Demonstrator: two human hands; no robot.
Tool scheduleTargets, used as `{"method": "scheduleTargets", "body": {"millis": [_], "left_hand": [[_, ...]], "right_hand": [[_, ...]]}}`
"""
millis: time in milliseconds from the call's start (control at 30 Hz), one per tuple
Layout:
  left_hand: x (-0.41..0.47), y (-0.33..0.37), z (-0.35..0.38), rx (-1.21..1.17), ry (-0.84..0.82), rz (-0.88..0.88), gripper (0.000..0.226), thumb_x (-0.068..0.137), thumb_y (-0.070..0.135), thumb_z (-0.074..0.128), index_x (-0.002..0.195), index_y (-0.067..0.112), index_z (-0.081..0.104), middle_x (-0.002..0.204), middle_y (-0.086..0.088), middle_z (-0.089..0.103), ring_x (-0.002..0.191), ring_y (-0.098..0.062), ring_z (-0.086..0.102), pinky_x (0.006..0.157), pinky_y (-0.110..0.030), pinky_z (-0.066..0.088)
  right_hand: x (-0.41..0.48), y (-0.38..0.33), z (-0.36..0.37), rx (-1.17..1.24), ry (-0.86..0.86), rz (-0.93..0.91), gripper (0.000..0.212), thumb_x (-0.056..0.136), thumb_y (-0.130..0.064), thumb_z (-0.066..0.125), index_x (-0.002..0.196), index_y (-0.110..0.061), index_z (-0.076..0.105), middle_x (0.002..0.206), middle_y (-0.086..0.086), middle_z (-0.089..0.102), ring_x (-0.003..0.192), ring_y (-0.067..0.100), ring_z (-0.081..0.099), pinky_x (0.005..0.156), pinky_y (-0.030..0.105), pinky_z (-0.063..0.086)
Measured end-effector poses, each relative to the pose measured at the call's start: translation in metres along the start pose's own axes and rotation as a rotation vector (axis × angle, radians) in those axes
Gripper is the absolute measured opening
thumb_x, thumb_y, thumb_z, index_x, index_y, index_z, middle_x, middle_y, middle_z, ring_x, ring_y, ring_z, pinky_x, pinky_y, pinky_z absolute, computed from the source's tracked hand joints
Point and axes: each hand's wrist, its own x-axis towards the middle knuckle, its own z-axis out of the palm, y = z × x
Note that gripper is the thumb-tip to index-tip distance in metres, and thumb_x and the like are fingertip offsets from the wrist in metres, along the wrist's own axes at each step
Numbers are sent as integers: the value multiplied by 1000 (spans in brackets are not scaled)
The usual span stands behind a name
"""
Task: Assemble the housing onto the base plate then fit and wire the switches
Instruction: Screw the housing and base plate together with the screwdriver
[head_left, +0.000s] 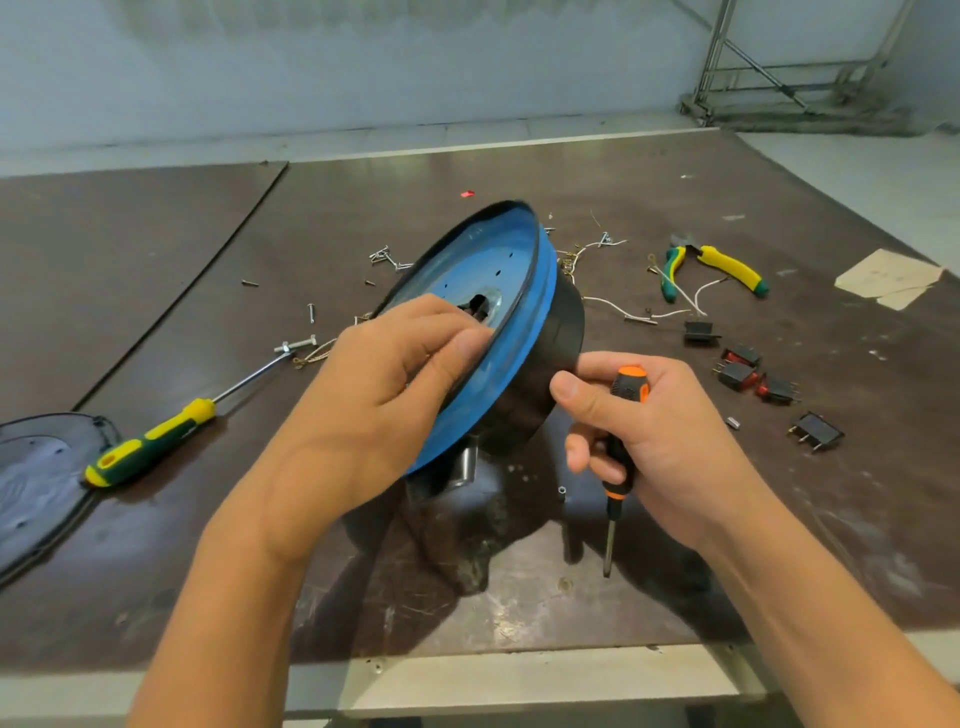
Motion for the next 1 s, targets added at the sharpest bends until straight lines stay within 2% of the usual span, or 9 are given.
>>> {"method": "scheduleTargets", "body": {"millis": [133, 267, 433, 600, 667, 733, 800, 933, 1000], "left_hand": [[-1, 2, 9, -99, -46, -3, 31, 98, 36, 52, 102, 12, 70, 108, 1, 62, 103, -20, 61, 87, -28, 45], [2, 1, 20, 209, -43, 69, 46, 76, 37, 84, 109, 10, 67, 108, 1, 63, 100, -17, 62, 85, -39, 50], [2, 4, 21, 242, -39, 119, 35, 82, 38, 71, 98, 7, 68, 94, -1, 66, 87, -22, 63, 75, -44, 49], [1, 9, 26, 263, -95, 152, 32, 81, 38, 67, 95, 9, 68, 93, 2, 66, 85, -20, 63, 74, -43, 50], [1, 7, 21, 228, -57, 165, 28, 82, 35, 69, 91, 9, 67, 79, 3, 60, 73, -13, 57, 67, -33, 46], [1, 1, 11, 140, 30, 109, 23, 81, 31, 73, 88, 10, 66, 69, 4, 53, 63, -5, 48, 59, -23, 38], [-1, -5, -1, 64, 131, 51, 18, 80, 31, 75, 86, 16, 66, 65, 5, 51, 59, -1, 43, 54, -18, 34], [-6, -11, -12, 11, 247, 32, 17, 82, 29, 76, 76, 30, 60, 61, 15, 52, 51, 0, 44, 48, -9, 33], [-9, -13, -14, -42, 300, 27, 15, 83, 29, 76, 77, 26, 62, 60, 7, 53, 49, -4, 44, 43, -20, 37]], "right_hand": [[-1, -2, -4, -23, 7, 18, 22, 90, -20, 69, 89, 2, 67, 55, 15, 62, 36, 19, 45, 36, 19, 32], [-1, -9, -12, -152, -47, 55, 27, 95, -20, 65, 90, 6, 70, 61, 15, 68, 40, 18, 54, 36, 21, 32], [-3, -20, -22, -270, -140, 145, 31, 96, -22, 63, 91, 8, 68, 84, 15, 76, 44, 17, 54, 36, 20, 28], [-4, -27, -39, -668, -246, 232, 7, 89, -22, 73, 88, -15, 72, 66, 8, 69, 41, 16, 48, 38, 23, 35], [-4, -23, -39, -914, -263, 223, 15, 82, -30, 80, 95, -28, 73, 67, 1, 67, 43, 8, 52, 45, 17, 41], [-6, -13, -32, -1089, -251, 196, 30, 75, -40, 84, 101, -33, 72, 74, -7, 68, 56, 1, 60, 51, 11, 41], [-8, 0, -23, -1220, -254, 146, 36, 72, -44, 85, 104, -35, 72, 83, -10, 66, 77, 3, 62, 67, 18, 48], [-8, 17, -10, -1229, -225, 73, 15, 79, -37, 79, 92, -32, 73, 84, -10, 65, 90, 18, 64, 80, 35, 53], [-8, 17, -10, -1250, -199, 27, 6, 85, -34, 74, 89, -30, 73, 86, -8, 68, 90, 18, 65, 79, 33, 53]]}}
